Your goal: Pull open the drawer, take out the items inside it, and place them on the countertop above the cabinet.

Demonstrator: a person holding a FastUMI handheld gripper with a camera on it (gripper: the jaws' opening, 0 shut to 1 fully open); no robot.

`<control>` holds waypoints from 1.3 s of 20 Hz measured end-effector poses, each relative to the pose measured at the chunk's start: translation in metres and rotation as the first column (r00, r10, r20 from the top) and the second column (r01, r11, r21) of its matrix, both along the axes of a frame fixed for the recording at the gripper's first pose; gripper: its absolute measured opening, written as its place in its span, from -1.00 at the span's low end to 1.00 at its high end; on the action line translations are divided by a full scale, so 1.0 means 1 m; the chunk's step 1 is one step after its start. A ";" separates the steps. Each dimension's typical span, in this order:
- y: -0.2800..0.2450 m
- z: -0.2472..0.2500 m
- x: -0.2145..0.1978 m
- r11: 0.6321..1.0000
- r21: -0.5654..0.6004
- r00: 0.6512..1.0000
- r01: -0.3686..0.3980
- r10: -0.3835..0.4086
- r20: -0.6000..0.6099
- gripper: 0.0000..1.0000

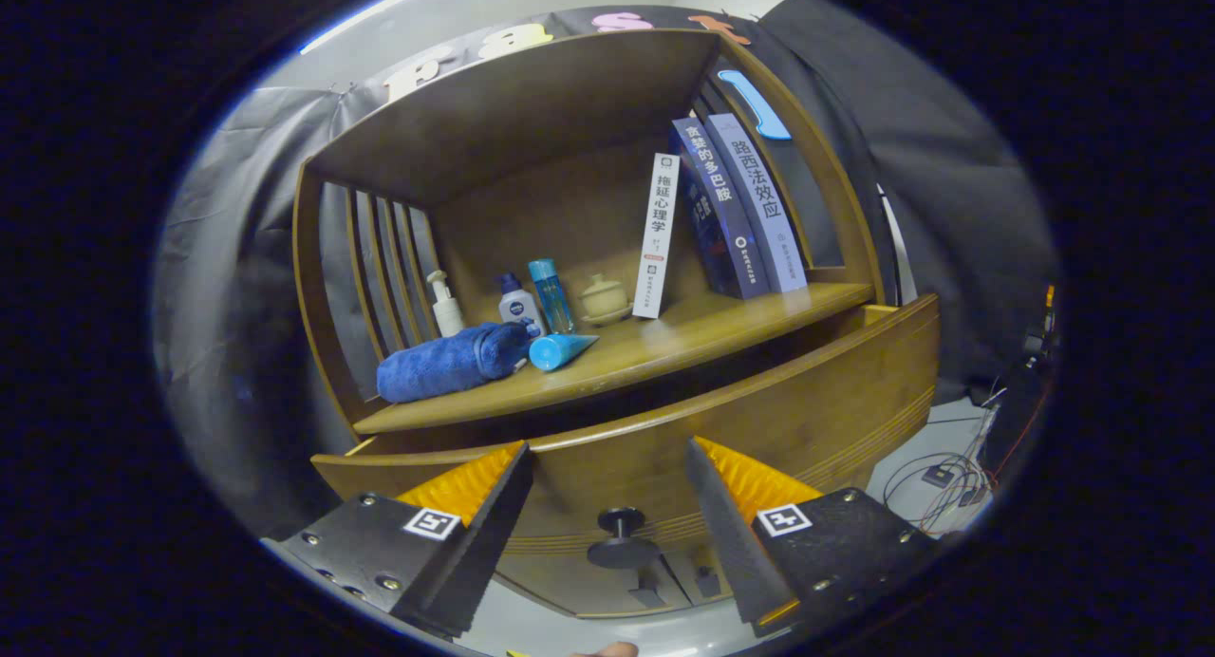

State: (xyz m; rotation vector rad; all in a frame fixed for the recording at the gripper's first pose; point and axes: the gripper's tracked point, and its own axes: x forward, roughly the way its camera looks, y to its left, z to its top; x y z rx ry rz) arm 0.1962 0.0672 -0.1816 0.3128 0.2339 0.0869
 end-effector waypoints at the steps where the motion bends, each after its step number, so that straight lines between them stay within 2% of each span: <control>1: 0.000 -0.001 0.003 1.000 0.003 1.000 0.001 -0.001 0.002 0.96; 15: 0.001 -0.013 0.052 1.000 0.014 0.999 -0.010 0.010 -0.042 0.95; 21: 0.000 -0.012 0.054 1.000 0.028 0.999 0.004 -0.003 -0.038 0.92; 26: -0.003 0.002 0.045 0.997 -0.072 0.996 0.020 -0.027 -0.087 0.97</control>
